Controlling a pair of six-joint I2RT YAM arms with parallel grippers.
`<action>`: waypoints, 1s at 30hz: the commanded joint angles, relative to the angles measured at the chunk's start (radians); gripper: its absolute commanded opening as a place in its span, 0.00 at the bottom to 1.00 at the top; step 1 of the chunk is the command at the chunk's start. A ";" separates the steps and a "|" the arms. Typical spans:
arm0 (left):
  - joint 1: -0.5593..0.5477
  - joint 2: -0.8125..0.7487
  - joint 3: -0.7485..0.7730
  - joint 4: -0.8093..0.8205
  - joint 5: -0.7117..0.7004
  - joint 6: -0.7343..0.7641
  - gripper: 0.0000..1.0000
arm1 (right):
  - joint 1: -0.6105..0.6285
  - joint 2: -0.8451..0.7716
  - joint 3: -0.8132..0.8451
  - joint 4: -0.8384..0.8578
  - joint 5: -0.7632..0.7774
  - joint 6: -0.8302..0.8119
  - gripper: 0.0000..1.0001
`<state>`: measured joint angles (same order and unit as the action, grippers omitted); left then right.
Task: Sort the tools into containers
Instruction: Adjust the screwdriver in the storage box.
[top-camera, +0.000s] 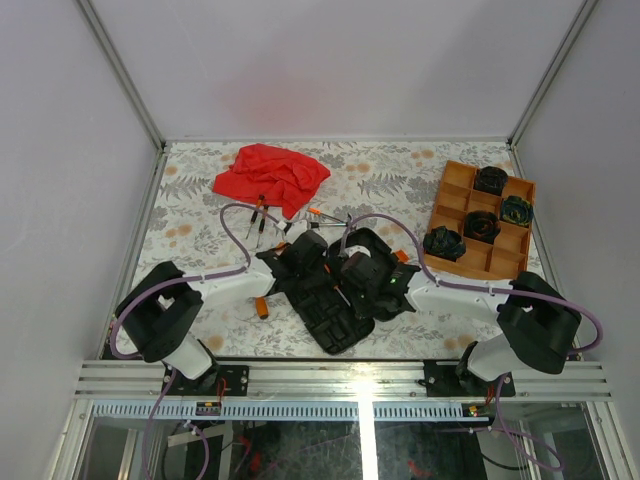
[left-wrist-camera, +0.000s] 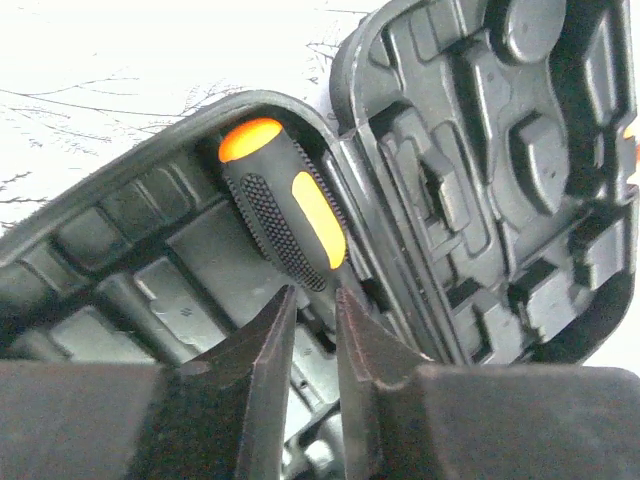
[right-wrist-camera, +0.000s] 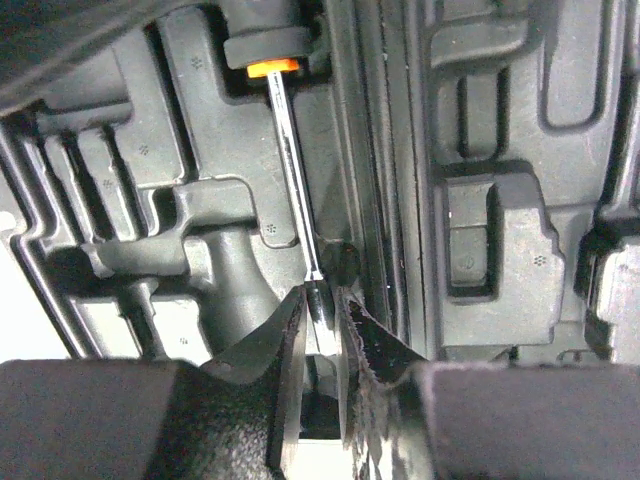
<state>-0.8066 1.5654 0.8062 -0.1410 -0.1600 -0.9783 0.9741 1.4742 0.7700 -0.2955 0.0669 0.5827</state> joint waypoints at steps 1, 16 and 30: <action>-0.001 0.001 0.051 -0.264 -0.035 0.106 0.23 | -0.039 -0.004 0.009 -0.157 0.071 -0.051 0.23; 0.018 -0.041 0.074 -0.189 0.007 0.159 0.39 | -0.047 -0.098 0.041 -0.090 0.017 -0.093 0.39; 0.018 -0.017 0.046 -0.085 0.034 0.204 0.33 | -0.056 -0.048 0.107 -0.098 0.024 -0.202 0.36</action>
<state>-0.7956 1.5318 0.8806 -0.2874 -0.1371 -0.8013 0.9295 1.3941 0.8215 -0.3805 0.0883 0.4377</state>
